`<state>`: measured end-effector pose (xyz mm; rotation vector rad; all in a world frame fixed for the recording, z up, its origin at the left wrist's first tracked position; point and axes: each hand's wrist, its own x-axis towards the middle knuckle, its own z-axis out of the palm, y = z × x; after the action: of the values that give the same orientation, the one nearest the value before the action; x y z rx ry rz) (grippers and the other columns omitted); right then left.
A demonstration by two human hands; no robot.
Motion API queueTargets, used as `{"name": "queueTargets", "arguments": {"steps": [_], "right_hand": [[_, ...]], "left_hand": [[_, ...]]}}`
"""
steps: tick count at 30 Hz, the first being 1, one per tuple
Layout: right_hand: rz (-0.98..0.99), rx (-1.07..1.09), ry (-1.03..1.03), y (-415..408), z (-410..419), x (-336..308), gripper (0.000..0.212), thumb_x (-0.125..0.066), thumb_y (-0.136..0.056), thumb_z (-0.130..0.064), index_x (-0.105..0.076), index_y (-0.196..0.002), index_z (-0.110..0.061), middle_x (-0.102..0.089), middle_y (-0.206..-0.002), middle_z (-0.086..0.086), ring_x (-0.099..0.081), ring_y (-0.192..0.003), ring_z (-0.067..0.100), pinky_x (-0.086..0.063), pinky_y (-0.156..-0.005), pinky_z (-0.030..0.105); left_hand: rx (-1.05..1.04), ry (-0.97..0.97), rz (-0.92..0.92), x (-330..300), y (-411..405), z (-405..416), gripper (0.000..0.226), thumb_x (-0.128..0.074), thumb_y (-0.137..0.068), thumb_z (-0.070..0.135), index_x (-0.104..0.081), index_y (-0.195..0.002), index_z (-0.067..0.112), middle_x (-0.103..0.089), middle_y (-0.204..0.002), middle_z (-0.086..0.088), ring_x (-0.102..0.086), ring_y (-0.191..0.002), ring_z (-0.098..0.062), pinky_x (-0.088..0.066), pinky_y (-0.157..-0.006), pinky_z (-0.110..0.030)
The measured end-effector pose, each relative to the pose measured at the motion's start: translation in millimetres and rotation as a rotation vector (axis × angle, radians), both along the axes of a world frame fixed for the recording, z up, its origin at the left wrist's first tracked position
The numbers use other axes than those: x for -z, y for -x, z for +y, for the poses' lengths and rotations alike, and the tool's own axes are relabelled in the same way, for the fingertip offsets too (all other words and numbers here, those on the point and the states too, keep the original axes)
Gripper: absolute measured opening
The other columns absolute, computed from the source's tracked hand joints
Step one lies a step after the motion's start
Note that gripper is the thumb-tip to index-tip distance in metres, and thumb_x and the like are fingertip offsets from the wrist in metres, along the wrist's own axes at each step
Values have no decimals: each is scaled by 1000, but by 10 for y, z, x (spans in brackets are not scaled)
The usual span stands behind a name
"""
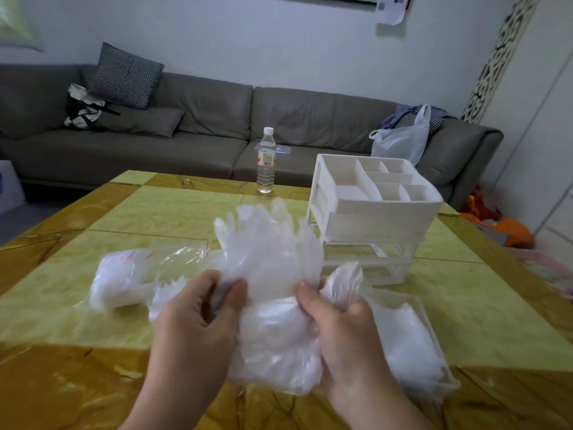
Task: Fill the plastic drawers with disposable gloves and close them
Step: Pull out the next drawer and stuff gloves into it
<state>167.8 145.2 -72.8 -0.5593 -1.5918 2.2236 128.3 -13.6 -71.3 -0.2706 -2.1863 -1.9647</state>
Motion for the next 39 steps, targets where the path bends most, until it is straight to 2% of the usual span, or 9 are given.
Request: {"name": "queueTargets", "arguments": {"steps": [5, 11, 16, 20, 23, 26, 30, 34, 39], "right_hand": [[66, 50, -122, 13, 105, 8, 29, -83, -81, -35, -78, -96, -11, -74, -95, 30, -69, -93, 56, -60, -86, 66], [127, -24, -316, -73, 200, 25, 13, -77, -96, -18, -73, -84, -13, -63, -65, 14, -60, -61, 23, -52, -62, 41], [116, 16, -280, -23, 276, 57, 12, -80, -95, -20, -76, -85, -14, -66, -66, 12, -61, -63, 26, -54, -64, 43], [119, 26, -269, -10, 288, 55, 6, -80, -95, -22, -79, -93, -17, -74, -90, 29, -68, -76, 35, -60, -76, 59], [123, 12, -271, -16, 261, 74, 6, -78, -96, -19, -78, -94, -14, -75, -92, 29, -71, -79, 43, -58, -80, 67], [128, 0, -315, -13, 247, 81, 10, -81, -94, -23, -78, -89, -14, -76, -81, 18, -70, -73, 32, -59, -74, 57], [93, -70, -316, -28, 376, -16, 16, -84, -90, -20, -76, -86, -7, -71, -74, 24, -69, -63, 41, -58, -52, 45], [40, -96, -259, -64, 555, -127, 26, -78, -92, -8, -62, -82, 10, -57, -60, 15, -51, -49, 25, -41, -41, 30], [41, -27, -162, -79, 584, -190, 30, -76, -95, -18, -61, -72, -7, -46, -59, 9, -40, -47, 20, -33, -42, 29]], "left_hand": [[99, -223, -241, -75, 3, 5, 8, -68, -98, 19, -76, -95, 21, -77, -86, -18, -68, -66, -34, -54, -71, -48], [184, -346, -439, -179, 56, -24, 14, -62, -101, 23, -72, -110, 17, -78, -97, -16, -74, -79, -34, -56, -73, -43], [63, -375, -339, -243, 118, -122, 13, -60, -103, 24, -66, -110, 15, -70, -88, -12, -61, -68, -31, -49, -47, -38], [390, -531, -726, -254, 1, -6, 60, -54, -93, 56, -71, -128, 11, -75, -121, -12, -72, -110, -36, -52, -100, -56], [796, -750, -891, -328, -216, 147, 56, -45, -105, 37, -57, -142, -4, -54, -149, -22, -52, -138, -39, -45, -113, -51], [562, -447, -681, -98, -141, 95, 36, -77, -85, 6, -73, -120, -4, -74, -115, -27, -72, -107, -45, -59, -92, -57], [324, -36, -384, -107, -57, 50, 34, -86, -68, 32, -80, -85, 3, -74, -78, -29, -71, -70, -54, -60, -67, -59], [276, -19, -323, -106, 1, -39, 38, -87, -83, 24, -69, -58, 1, -58, -51, -26, -54, -44, -28, -42, -50, -31], [249, 36, -287, -121, -19, -41, 46, -82, -85, 25, -63, -50, 4, -54, -45, -23, -51, -41, -23, -38, -45, -27]]}}
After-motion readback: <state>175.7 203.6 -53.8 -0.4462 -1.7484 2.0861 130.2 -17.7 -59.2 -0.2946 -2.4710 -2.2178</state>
